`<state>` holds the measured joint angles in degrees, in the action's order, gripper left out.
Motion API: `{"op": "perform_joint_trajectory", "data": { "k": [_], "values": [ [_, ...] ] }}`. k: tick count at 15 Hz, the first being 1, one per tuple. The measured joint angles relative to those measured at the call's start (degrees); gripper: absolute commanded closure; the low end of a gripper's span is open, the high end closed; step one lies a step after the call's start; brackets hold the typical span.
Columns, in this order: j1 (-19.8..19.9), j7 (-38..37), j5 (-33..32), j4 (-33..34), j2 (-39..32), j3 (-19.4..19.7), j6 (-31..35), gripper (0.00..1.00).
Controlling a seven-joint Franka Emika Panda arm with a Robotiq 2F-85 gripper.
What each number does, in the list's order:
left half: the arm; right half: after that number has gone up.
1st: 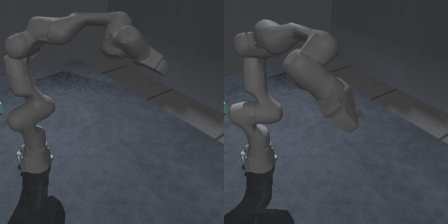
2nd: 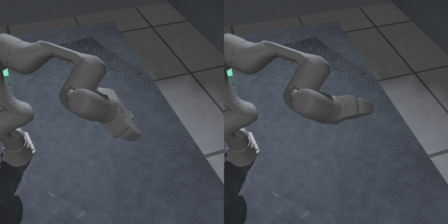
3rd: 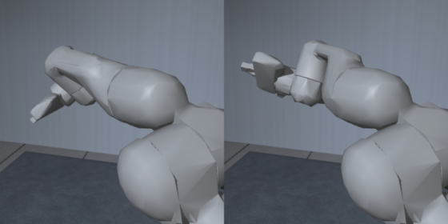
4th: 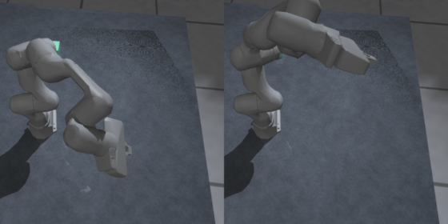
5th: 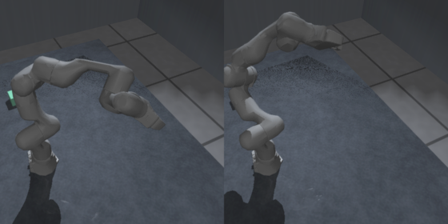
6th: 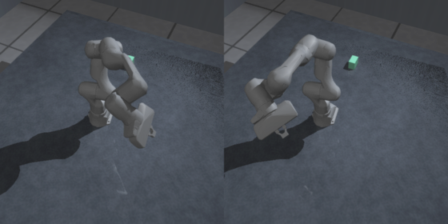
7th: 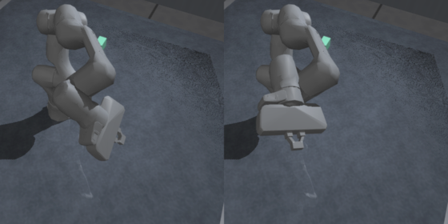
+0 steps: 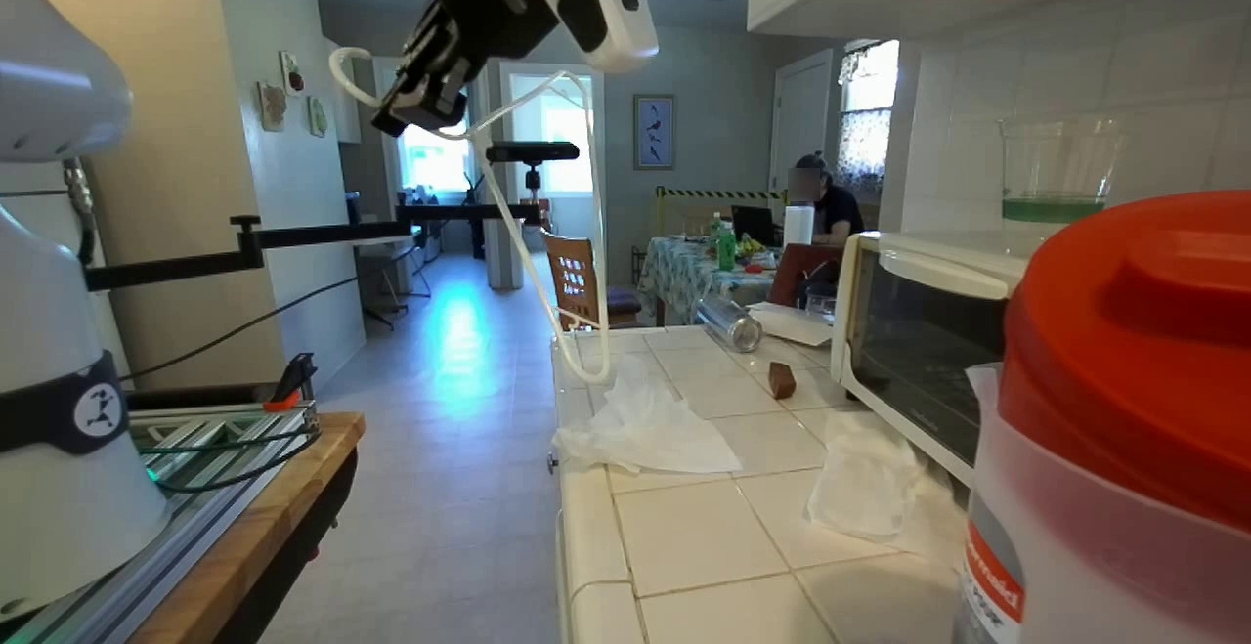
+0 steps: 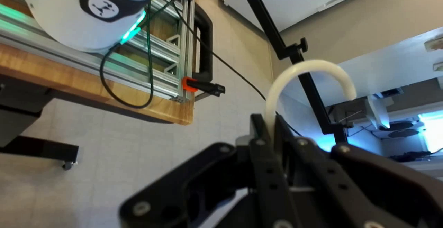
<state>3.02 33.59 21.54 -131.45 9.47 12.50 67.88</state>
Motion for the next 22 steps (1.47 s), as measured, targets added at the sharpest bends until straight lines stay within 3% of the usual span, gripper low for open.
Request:
{"op": "perform_joint_trajectory", "data": {
  "k": [10, 22],
  "values": [
    [0.39, -1.58, -12.99, 15.62, -13.45, -2.79, -16.74, 0.98],
    [0.43, -4.67, -19.6, 21.92, -16.76, -7.11, -18.29, 0.98]
  ]
}}
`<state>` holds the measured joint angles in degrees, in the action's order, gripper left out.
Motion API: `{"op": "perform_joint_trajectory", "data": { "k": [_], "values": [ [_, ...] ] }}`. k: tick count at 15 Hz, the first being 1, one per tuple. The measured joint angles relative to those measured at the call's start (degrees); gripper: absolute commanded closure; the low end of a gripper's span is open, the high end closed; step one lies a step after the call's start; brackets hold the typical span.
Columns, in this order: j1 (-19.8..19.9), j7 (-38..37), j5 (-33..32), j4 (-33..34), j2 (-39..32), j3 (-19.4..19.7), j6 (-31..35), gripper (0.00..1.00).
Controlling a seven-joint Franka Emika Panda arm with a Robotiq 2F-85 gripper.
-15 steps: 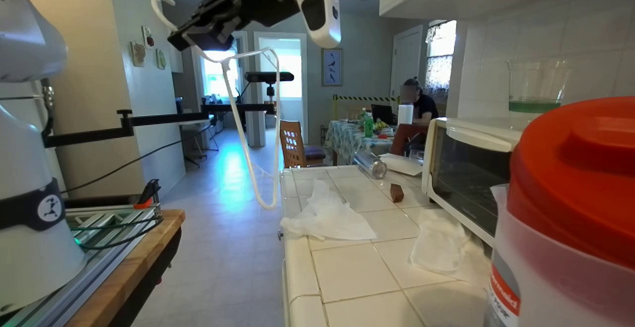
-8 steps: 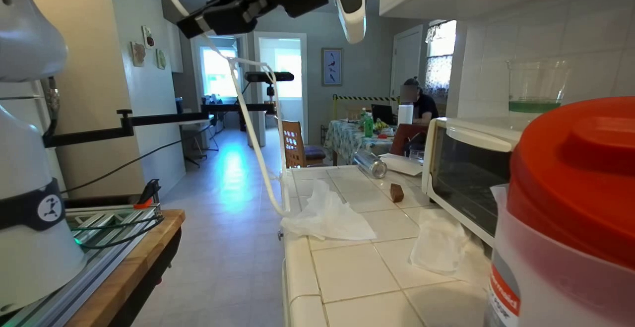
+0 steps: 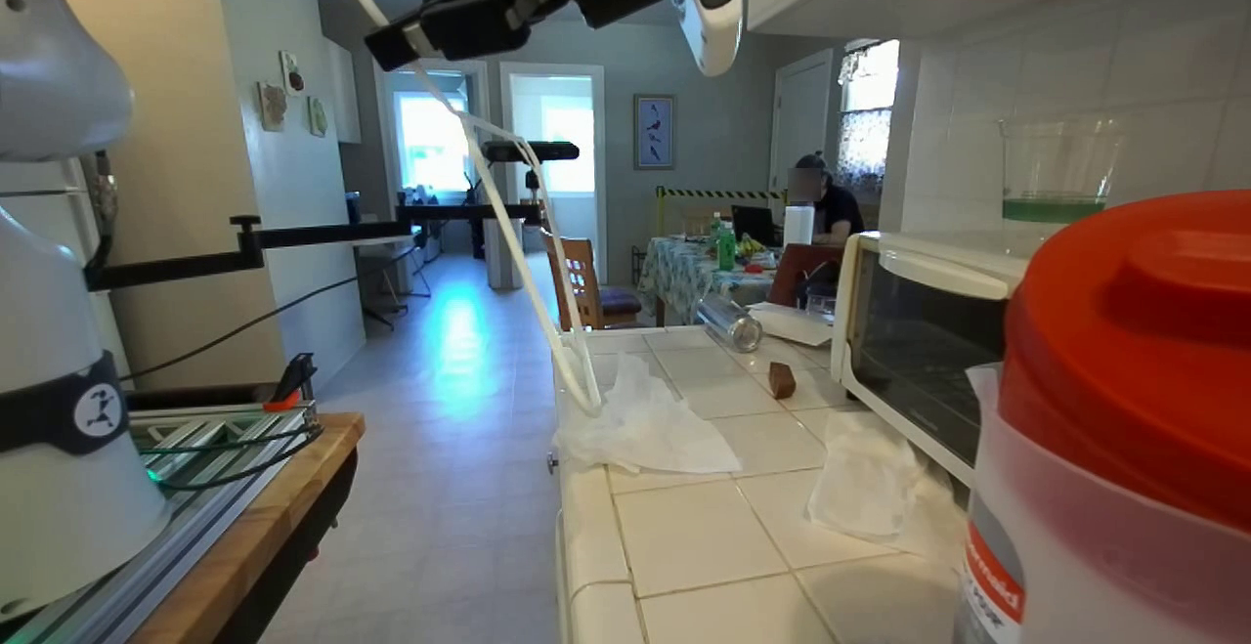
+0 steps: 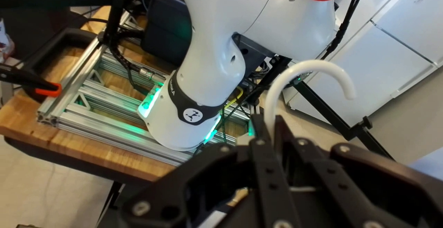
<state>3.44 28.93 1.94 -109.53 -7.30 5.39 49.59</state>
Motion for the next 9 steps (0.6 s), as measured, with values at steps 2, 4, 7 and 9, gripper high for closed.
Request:
{"op": "perform_joint_trajectory", "data": {
  "k": [2, 4, 7, 9],
  "values": [
    [0.0, -0.05, -0.19, 0.95, 0.15, -0.18, -0.12, 0.98],
    [0.0, -0.05, -0.19, 1.61, 0.28, -0.45, -0.18, 0.98],
    [-0.1, -0.04, -0.11, 1.7, 0.99, -1.71, 0.18, 0.98],
    [-0.54, -0.04, 0.05, 1.13, 1.68, -2.87, 2.32, 0.98]
  ]
}}
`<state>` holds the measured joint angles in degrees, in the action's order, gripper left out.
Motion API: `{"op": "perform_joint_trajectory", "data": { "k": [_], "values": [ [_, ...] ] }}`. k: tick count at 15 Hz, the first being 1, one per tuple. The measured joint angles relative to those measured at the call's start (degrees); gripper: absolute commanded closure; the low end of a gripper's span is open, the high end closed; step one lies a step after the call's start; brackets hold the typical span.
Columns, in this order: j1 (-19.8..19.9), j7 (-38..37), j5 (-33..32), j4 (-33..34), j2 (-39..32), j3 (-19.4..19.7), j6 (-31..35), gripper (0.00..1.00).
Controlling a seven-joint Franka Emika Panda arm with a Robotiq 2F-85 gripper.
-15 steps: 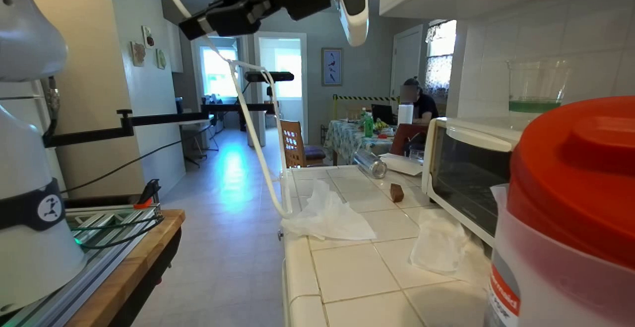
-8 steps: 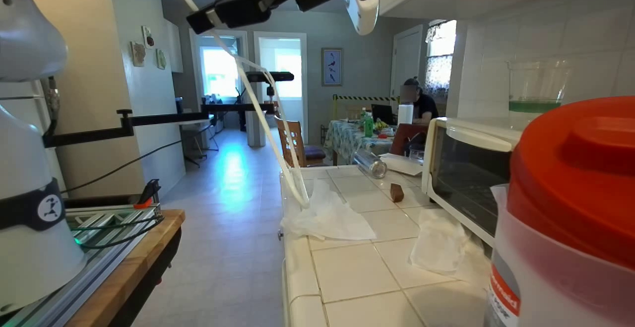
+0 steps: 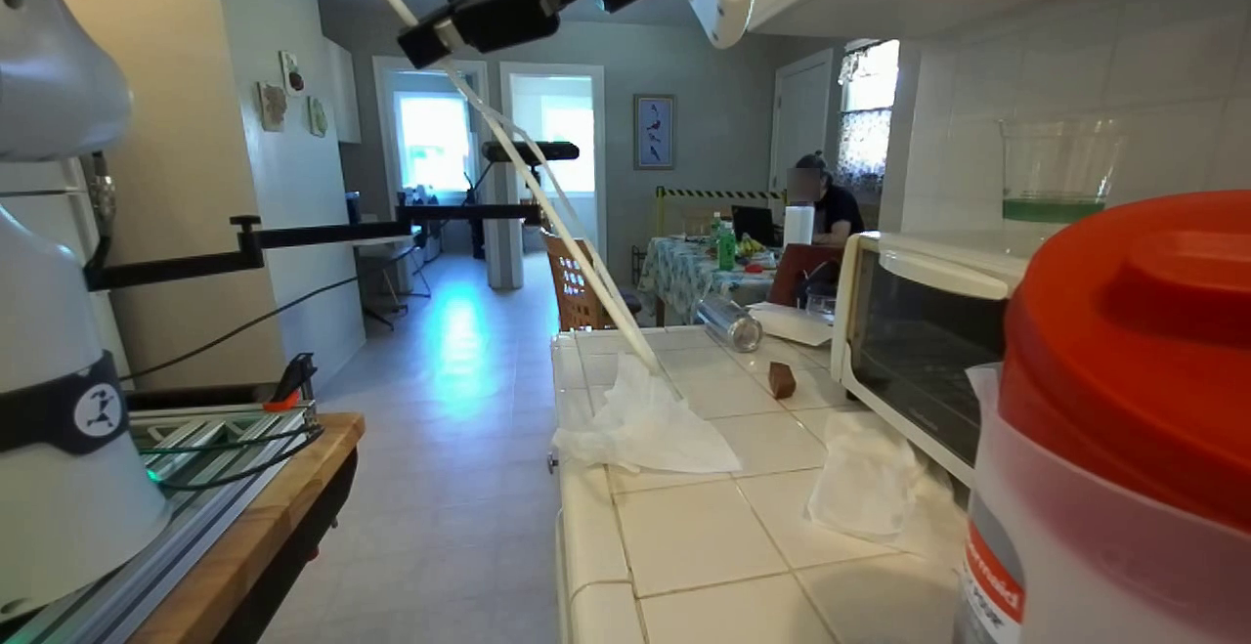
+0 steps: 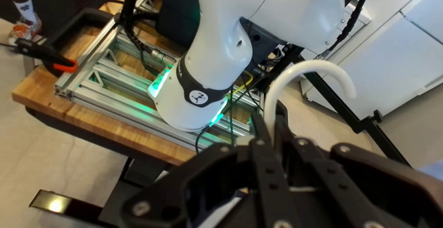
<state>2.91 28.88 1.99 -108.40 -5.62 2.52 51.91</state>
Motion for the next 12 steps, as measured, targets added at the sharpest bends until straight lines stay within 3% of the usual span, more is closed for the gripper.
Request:
{"op": "perform_joint_trajectory", "data": {
  "k": [12],
  "values": [
    [-0.68, -0.01, 5.5, -13.46, 6.03, -1.59, 24.07, 0.98]
  ]
}}
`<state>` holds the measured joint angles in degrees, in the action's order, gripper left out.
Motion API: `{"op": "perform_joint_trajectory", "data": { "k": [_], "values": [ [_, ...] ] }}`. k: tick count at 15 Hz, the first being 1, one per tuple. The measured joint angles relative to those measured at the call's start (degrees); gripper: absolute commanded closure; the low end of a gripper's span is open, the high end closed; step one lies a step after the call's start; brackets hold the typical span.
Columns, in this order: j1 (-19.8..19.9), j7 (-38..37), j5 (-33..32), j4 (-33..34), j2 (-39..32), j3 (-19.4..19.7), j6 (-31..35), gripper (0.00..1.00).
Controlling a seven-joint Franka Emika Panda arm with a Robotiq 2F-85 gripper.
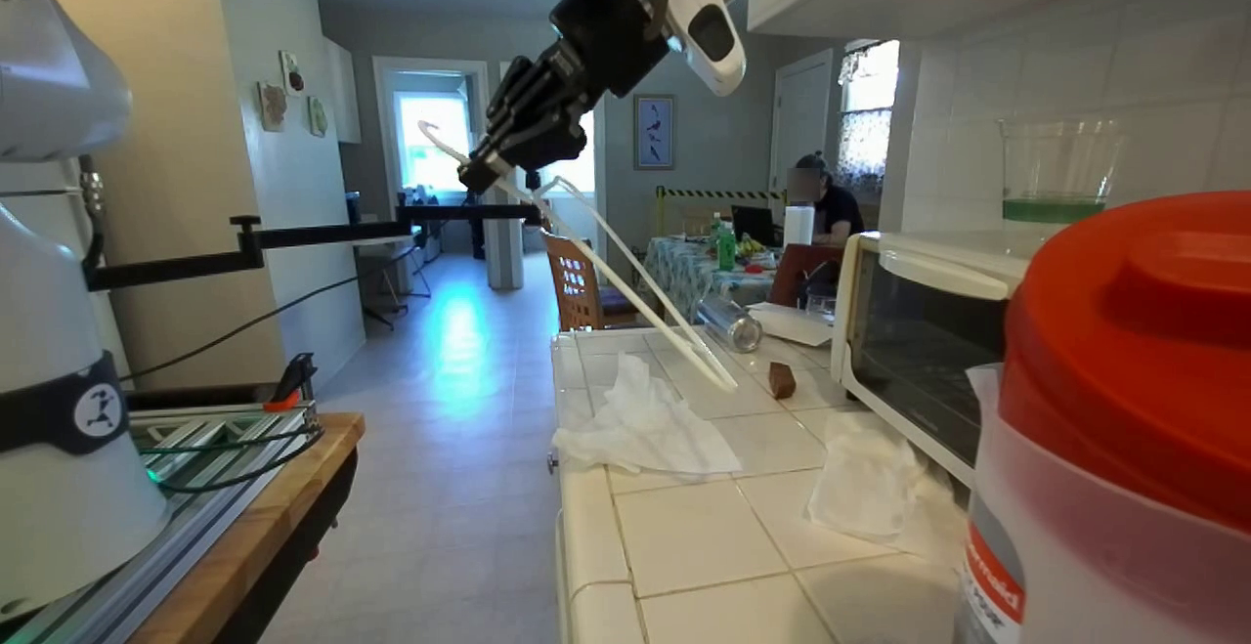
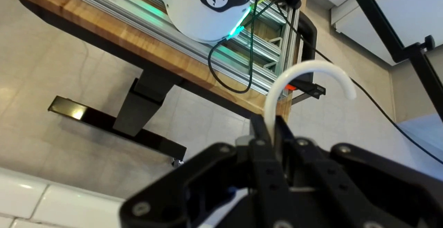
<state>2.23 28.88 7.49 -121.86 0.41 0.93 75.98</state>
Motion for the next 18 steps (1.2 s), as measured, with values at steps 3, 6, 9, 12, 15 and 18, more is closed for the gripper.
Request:
{"op": "perform_joint_trajectory", "data": {
  "k": [3, 6, 9, 12, 15, 18],
  "values": [
    [0.0, 0.0, 0.73, -5.01, 0.73, 0.0, 6.25, 0.98],
    [-0.05, 0.07, 0.98, -8.99, 1.19, 0.0, 13.0, 0.98],
    [-0.11, 0.07, 0.98, -12.12, 1.72, 0.0, 18.31, 0.98],
    [-0.12, 0.19, 0.98, -15.3, 1.87, 0.0, 24.08, 0.98],
    [-0.11, 0.54, 0.99, -19.01, 1.87, 0.05, 31.58, 0.98],
    [-0.1, 0.66, 1.18, -23.05, 1.74, 0.37, 39.37, 0.98]
  ]
}}
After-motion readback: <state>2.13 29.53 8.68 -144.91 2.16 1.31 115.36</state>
